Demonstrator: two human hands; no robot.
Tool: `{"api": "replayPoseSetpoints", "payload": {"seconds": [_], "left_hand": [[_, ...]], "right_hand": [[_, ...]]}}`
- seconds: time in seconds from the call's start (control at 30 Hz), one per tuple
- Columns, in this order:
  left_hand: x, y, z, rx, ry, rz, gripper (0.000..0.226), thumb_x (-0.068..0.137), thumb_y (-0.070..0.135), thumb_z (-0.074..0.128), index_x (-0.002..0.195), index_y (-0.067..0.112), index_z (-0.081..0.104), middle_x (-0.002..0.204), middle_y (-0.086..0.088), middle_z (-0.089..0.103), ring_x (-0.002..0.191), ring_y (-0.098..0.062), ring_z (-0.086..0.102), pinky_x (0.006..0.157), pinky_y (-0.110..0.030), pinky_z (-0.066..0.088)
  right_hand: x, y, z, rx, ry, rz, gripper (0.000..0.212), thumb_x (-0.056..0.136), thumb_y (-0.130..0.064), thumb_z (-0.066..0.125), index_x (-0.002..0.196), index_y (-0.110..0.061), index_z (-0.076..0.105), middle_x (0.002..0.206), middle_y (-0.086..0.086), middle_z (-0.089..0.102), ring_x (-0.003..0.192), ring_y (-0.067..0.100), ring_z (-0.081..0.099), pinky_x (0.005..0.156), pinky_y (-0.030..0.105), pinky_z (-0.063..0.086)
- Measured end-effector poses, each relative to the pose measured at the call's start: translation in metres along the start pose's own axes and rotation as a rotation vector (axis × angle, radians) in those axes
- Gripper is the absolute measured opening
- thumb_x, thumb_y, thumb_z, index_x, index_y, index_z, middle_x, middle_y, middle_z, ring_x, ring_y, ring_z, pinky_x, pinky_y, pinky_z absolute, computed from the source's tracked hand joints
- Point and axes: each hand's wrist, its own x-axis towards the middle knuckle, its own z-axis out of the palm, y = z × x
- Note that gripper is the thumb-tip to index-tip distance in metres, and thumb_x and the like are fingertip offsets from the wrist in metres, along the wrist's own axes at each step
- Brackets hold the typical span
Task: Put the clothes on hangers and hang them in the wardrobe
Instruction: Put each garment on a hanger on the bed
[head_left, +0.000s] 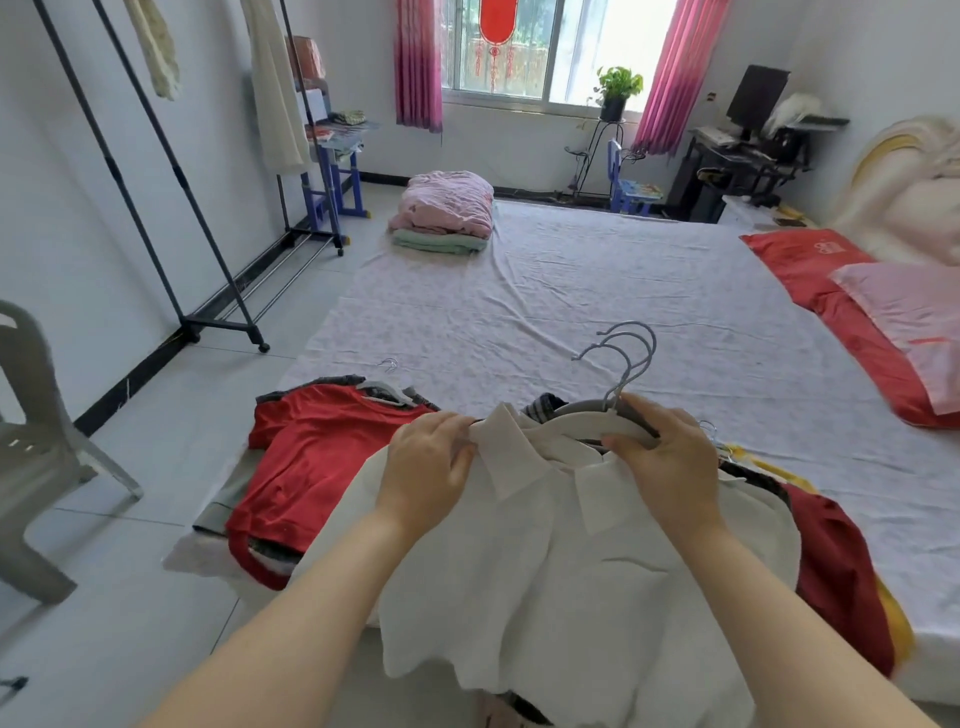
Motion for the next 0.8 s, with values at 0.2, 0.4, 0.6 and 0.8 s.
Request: {"api": "replayPoseSetpoints", "payload": {"seconds": [0.2, 0.4, 0.6, 0.8], "left_hand": [[0.124, -0.041, 0.093, 0.008, -0.059, -0.056, 0.027, 0.081, 0.013, 0.057, 0.106, 0.009, 0.066, 0.103, -0.006, 0.067, 0.099, -0.028, 0.060, 0.088, -0.039, 0.041], [0.211, -0.083, 0.172, 0.053, -0.198, -0.148, 0.026, 0.087, 0.013, 0.059, 0.112, 0.014, 0.063, 0.109, -0.002, 0.065, 0.105, -0.025, 0.056, 0.091, -0.036, 0.037], [0.256, -0.133, 0.240, 0.083, -0.333, -0.195, 0.026, 0.090, 0.018, 0.054, 0.115, 0.016, 0.060, 0.113, -0.001, 0.062, 0.108, -0.023, 0.054, 0.093, -0.037, 0.037], [0.271, -0.191, 0.308, 0.173, -0.465, -0.220, 0.041, 0.092, 0.024, 0.051, 0.132, 0.014, 0.046, 0.135, -0.003, 0.048, 0.127, -0.020, 0.040, 0.106, -0.032, 0.026]], "right_hand": [[0.141, 0.069, 0.052, 0.009, -0.048, 0.047, 0.047, 0.066, -0.015, 0.080, 0.109, -0.031, 0.067, 0.089, -0.028, 0.055, 0.095, 0.002, 0.054, 0.093, 0.027, 0.041], [0.241, 0.142, 0.105, -0.024, -0.109, 0.130, 0.044, 0.067, -0.018, 0.079, 0.106, -0.033, 0.068, 0.091, -0.016, 0.059, 0.093, 0.005, 0.055, 0.097, 0.042, 0.041], [0.294, 0.208, 0.159, -0.079, -0.184, 0.179, 0.044, 0.067, -0.019, 0.076, 0.108, -0.034, 0.068, 0.087, -0.019, 0.059, 0.093, 0.008, 0.057, 0.087, 0.026, 0.042], [0.325, 0.276, 0.219, -0.210, -0.272, 0.257, 0.052, 0.072, -0.024, 0.074, 0.121, -0.033, 0.059, 0.111, -0.003, 0.061, 0.109, 0.015, 0.051, 0.099, 0.043, 0.037]]}}
